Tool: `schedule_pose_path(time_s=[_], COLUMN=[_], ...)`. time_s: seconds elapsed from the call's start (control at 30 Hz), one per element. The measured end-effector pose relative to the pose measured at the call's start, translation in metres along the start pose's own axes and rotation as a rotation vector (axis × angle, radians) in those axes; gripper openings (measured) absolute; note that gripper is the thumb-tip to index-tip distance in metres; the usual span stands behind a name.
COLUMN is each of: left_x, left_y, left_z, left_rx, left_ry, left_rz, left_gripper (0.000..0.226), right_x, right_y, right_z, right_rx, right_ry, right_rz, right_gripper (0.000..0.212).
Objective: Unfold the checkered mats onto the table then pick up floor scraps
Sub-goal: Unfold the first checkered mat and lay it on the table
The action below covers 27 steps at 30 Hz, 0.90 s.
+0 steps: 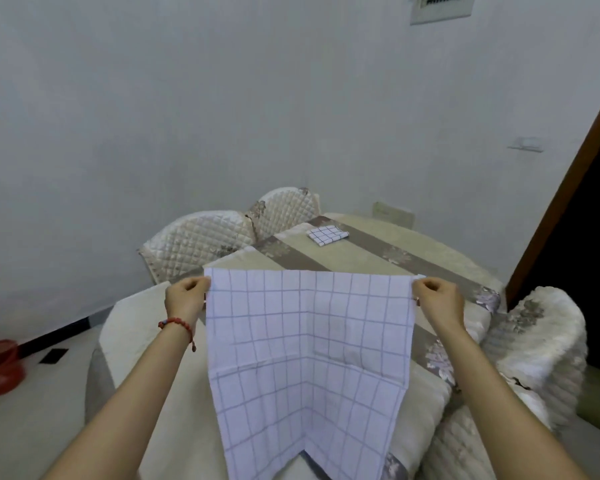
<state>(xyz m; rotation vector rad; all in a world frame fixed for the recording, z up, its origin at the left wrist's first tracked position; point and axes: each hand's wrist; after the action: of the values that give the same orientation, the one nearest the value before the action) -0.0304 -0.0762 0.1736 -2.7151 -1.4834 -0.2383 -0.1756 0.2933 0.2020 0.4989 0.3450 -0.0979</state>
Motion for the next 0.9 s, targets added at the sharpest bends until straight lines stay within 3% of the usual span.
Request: schedule_pose_path(time_s=[0.2, 0.43, 0.6, 0.67, 0.77, 0.9], left_x=[-0.01, -0.041, -0.065, -0.064, -0.05, -0.019], left_y=[0.037, 0.065, 0.064, 0.062, 0.06, 0.057], left_z=[-0.015, -0.051, -0.077, -0.089, -0.1, -0.087], left_rx=[-0.007, 0.044, 0.06, 0.065, 0.05, 0.073], left_ry=[-0.017, -0.036, -0.083, -0.117, -0.199, -0.265], left_rz=[-0.125, -0.207, -0.206, -0.216, -0.305, -0.319], left_gripper=[0.023, 0.009, 0.015, 0.007, 0.02, 0.017], right_x=[-0.033, -0.083, -0.117, -0.126, -0.129, -0.125], right_y=[-0.014, -0.053, -0.081, -0.084, -0.077, -0.058], right_z=[0.018, 0.051, 0.068, 0.073, 0.077, 0.061], right_rx=[-0.045, -0.12, -0.372, -0.449, -0.552, -0.695], right_ry=[0.051, 0.07, -0.019, 0.013, 0.067, 0.138], right_rz=[0.075, 0.096, 0.101, 0.103, 0.111, 0.108], right_gripper=[0.03, 0.023, 0.017, 0.015, 0.018, 0.022])
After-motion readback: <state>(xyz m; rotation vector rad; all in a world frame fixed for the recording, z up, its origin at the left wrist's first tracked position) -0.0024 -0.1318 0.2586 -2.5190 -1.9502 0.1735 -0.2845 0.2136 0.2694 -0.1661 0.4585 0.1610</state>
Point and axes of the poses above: each hand's wrist, its own x-axis away from the middle knuckle, its own y-axis out of the back of the hand, z = x × y, and after that the axes turned 9 degrees about y, right-handed
